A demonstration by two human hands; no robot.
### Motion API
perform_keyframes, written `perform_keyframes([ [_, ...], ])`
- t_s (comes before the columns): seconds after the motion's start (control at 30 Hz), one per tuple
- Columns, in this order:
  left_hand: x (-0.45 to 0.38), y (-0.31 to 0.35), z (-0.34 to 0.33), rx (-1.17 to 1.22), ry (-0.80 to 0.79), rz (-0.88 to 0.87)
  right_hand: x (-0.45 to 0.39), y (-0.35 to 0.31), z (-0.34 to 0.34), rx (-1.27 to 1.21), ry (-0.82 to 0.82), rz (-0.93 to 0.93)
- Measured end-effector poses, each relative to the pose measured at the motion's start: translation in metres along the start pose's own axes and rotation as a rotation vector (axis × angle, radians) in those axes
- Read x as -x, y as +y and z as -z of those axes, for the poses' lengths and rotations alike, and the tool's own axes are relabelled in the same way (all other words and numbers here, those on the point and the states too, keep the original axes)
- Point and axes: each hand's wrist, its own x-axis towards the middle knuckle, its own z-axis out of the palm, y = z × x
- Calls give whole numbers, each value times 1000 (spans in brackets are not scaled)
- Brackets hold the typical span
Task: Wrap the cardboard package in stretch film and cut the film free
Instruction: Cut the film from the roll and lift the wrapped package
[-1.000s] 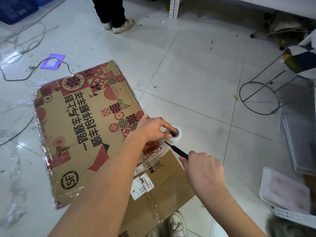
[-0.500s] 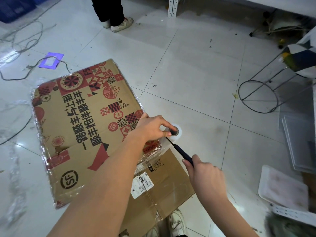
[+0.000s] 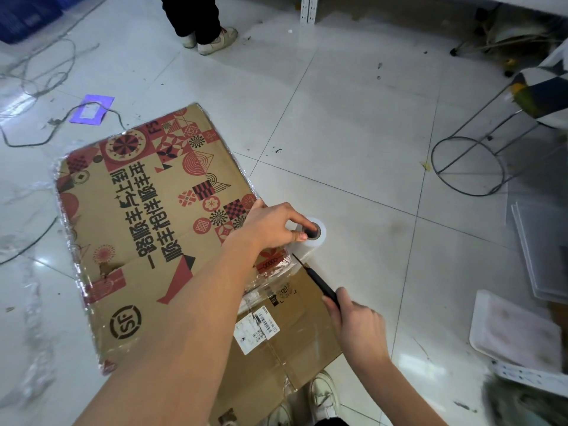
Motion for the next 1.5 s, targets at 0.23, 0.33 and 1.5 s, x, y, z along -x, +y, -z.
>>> perform_keyframes([
  [0.23,-3,-2,-2,8,2,0,22,14,-5,-161,52,-91],
  [0.33,-3,-2,-2,13,0,-9,1,10,-12,-20,-28,-86],
  [1.5,-3,-2,1,33,-14,-19,21,31,-37,-155,194,-15],
])
